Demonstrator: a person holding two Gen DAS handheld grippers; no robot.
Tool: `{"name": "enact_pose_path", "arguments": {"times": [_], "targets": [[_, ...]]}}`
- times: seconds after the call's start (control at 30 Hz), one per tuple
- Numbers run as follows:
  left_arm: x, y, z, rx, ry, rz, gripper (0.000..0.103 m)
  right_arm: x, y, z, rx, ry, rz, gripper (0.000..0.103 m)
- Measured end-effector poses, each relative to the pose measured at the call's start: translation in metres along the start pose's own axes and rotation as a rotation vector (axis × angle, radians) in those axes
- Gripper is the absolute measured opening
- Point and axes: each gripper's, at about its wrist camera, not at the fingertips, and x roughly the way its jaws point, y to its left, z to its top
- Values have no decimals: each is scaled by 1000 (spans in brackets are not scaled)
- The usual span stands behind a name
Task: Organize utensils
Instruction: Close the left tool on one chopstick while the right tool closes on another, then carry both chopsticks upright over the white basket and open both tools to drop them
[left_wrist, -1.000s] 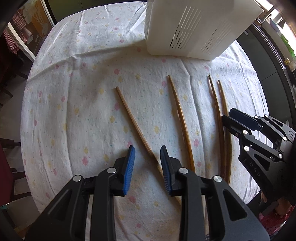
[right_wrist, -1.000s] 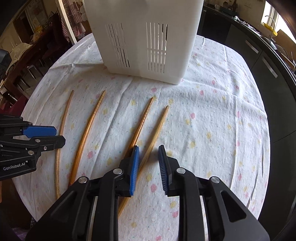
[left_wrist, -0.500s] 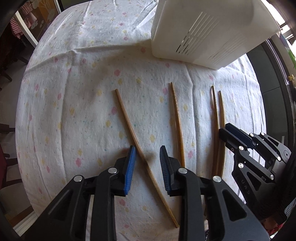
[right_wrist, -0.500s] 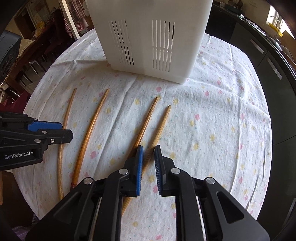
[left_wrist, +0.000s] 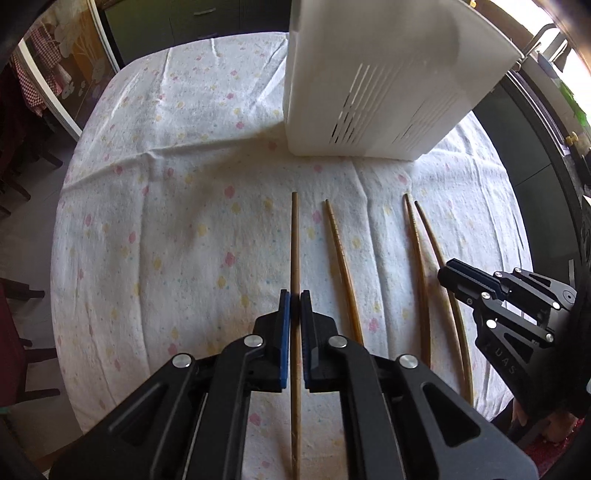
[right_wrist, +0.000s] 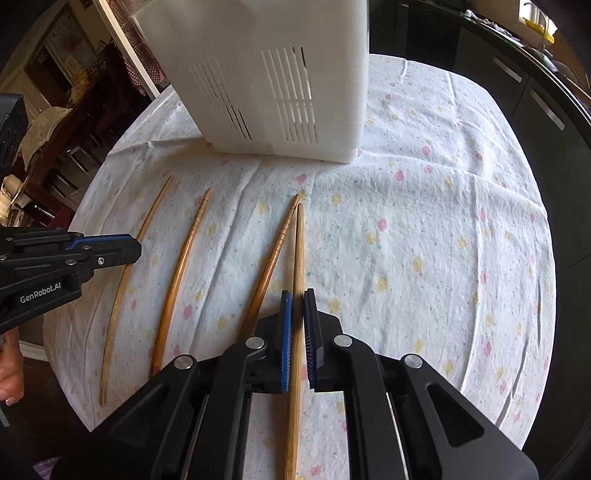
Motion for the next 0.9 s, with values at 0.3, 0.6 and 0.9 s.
{"name": "enact_pose_path", "arguments": {"times": [0.3, 0.6, 0.9], "targets": [[-50, -11, -9, 67, -123, -42, 5, -61, -26, -18, 61, -147, 77, 7], [-98, -23, -25, 132, -222, -72, 5, -132, -18, -33, 33, -292, 107, 7], [-132, -26, -32, 156, -302, -90, 5, -172, 0, -36, -4, -371, 109, 7]]}}
